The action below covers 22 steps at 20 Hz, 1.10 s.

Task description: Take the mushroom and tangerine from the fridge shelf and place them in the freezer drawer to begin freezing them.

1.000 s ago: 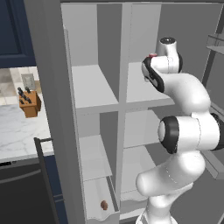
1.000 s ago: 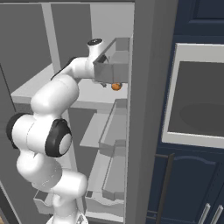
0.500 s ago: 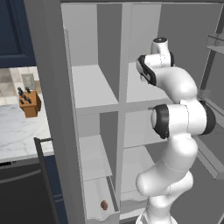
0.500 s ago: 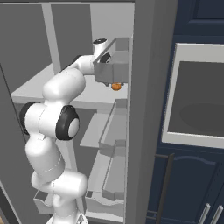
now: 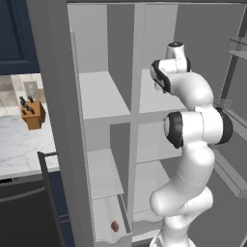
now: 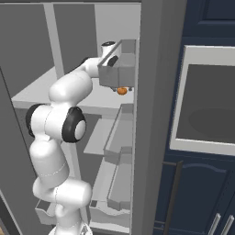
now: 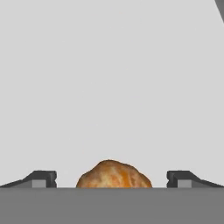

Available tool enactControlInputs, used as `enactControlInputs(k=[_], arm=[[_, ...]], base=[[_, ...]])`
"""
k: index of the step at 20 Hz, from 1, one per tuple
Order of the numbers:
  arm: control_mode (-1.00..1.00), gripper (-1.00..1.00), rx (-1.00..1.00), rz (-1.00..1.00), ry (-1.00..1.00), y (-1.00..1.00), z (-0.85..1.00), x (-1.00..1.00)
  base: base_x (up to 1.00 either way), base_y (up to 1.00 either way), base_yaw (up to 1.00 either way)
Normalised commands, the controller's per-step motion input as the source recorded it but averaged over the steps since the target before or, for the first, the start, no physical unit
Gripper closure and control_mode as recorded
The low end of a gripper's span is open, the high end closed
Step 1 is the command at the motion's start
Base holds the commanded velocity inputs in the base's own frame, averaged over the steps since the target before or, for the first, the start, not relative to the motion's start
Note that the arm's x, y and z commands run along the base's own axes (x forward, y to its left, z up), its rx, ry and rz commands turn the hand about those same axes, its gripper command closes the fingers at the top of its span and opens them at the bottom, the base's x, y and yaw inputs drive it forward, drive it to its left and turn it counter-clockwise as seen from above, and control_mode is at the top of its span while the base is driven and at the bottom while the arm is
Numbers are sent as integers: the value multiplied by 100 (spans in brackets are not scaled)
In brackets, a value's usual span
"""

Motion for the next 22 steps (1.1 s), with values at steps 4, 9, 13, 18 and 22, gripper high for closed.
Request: enactControlInputs(k=[4,9,13,18,22], arm=[[-100,-100,0,0,0,-4,-26,-9],[-100,100,0,0,0,0,-26,-5],[-100,100,0,0,-1,0,-26,-33],[-100,100,0,0,-18,2,-7,-49],[-100,100,0,0,-36,13,6,-53]], base=[[0,0,0],[0,0,0],[0,0,0],[0,0,0],[0,0,0]])
